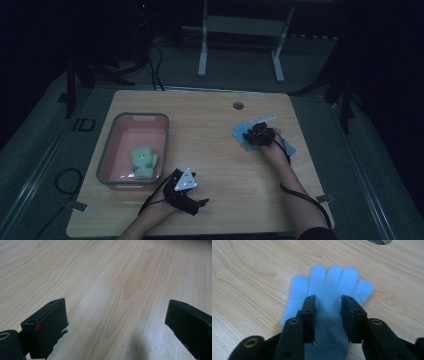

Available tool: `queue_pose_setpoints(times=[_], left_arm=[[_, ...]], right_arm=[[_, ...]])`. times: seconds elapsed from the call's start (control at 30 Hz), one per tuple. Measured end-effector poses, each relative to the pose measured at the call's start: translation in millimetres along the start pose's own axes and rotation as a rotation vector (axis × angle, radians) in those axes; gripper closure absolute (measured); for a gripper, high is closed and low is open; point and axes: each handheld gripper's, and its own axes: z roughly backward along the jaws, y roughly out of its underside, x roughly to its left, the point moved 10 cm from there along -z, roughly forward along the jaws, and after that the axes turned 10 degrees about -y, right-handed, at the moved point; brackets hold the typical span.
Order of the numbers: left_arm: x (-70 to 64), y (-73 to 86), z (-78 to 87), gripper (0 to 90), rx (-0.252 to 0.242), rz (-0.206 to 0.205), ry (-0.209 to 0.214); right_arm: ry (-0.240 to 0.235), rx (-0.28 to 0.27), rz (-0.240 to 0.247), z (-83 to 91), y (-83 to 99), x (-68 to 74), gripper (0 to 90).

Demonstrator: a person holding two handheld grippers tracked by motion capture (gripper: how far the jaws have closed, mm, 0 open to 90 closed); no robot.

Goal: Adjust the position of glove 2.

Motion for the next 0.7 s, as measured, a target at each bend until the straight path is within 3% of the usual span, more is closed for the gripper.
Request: queue_pose_setpoints(times=[0.2, 0.4, 0.47, 0.7], left_arm=[[0.7, 0.7, -0.7, 4.6, -0.005, 0.002, -0.009], [-0.2, 1.2, -1.1, 4.6, -0.005, 0.004, -0.009], [-0.2, 1.1, -1.2, 4.6, -0.006, 0.003, -0.01], [1.4, 3.4, -2.9, 4.6, -0.001, -0.006, -0.019]], right_arm=[[0.015, -0.006, -0.014, -1.0, 0.8, 3.8, 82.2], [0.076, 0.004, -0.125, 8.9, -5.2, 9.6, 86.1], [0.083, -0.014, -0.158, 18.2, -9.8, 16.0, 86.3], [0.1, -0.077, -0.195, 53.3, -22.6, 50.5, 86.4]])
